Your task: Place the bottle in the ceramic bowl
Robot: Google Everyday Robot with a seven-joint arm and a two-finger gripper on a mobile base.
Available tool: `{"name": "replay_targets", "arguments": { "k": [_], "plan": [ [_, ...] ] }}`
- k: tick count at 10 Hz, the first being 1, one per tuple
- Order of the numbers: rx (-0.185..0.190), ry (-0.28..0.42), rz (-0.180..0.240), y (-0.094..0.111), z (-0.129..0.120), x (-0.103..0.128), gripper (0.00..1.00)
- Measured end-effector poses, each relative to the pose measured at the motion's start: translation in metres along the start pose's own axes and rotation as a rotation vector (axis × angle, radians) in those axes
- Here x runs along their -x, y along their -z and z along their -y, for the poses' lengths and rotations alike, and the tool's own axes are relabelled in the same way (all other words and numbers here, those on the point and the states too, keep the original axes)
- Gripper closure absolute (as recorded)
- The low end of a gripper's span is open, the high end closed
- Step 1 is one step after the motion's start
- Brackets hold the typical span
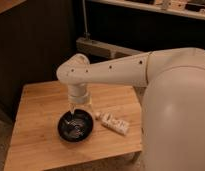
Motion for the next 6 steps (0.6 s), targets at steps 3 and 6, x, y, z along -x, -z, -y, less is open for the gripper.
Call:
{"name": "replay_targets", "arguments": {
  "k": [3,6],
  "plan": [
    [0.000,0.000,0.000,0.0000,0.0000,0.0000,0.35],
    [0.004,0.011,0.005,0.0001,0.0016,-0.0006,0.35]
  ]
}}
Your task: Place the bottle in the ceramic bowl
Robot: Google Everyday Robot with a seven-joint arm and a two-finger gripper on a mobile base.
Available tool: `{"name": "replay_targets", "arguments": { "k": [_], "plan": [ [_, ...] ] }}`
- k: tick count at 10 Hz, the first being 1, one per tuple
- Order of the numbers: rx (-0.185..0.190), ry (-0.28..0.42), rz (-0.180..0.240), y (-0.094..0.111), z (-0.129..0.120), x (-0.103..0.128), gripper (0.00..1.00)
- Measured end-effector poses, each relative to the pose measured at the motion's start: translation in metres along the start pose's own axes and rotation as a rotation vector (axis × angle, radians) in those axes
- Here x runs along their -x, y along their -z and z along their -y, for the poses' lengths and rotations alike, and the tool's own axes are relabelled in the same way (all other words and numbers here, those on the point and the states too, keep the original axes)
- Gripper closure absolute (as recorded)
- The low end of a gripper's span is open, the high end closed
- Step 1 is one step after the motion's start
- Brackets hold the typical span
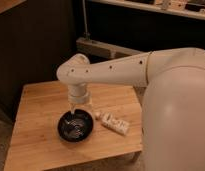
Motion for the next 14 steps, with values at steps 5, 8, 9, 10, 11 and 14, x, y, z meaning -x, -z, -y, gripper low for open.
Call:
{"name": "replay_targets", "arguments": {
  "k": [5,8,9,10,11,14],
  "plan": [
    [0.102,0.198,0.086,-0.008,0.064,0.039,0.35],
    [0.154,0.306,0.136,-0.011,0.099,0.058,0.35],
    [0.157,0.314,0.142,-0.011,0.105,0.060,0.35],
    [0.160,0.319,0.145,-0.011,0.107,0.060,0.35],
    [0.160,0.323,0.145,-0.011,0.105,0.061,0.35],
    [0.154,0.325,0.149,-0.011,0.106,0.060,0.35]
  ]
}}
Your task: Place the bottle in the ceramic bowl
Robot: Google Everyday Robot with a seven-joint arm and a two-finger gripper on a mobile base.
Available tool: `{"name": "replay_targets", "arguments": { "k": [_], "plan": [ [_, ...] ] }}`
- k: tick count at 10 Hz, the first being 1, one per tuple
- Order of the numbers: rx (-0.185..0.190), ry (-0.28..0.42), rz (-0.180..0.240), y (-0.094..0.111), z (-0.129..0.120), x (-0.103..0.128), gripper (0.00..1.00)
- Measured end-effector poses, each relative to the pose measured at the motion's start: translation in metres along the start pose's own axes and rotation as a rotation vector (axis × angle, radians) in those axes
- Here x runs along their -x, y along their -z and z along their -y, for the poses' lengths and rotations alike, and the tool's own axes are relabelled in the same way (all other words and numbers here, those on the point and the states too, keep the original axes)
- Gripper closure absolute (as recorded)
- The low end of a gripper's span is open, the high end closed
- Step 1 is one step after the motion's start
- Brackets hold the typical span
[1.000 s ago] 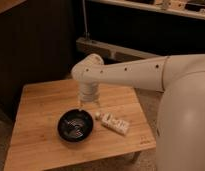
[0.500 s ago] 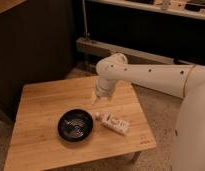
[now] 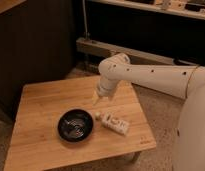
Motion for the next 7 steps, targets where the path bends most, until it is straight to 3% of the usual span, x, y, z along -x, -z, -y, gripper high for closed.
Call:
{"name": "replay_targets", "arguments": {
  "k": [2,3,7],
  "plan": [
    [-0.017,0.015,0.006,-0.009,0.004,-0.010,0.35],
    [-0.022,0.040,0.017,-0.020,0.018,-0.027,0.35],
    [0.018,0.108,0.034,-0.043,0.033,-0.051,0.35]
  ]
}}
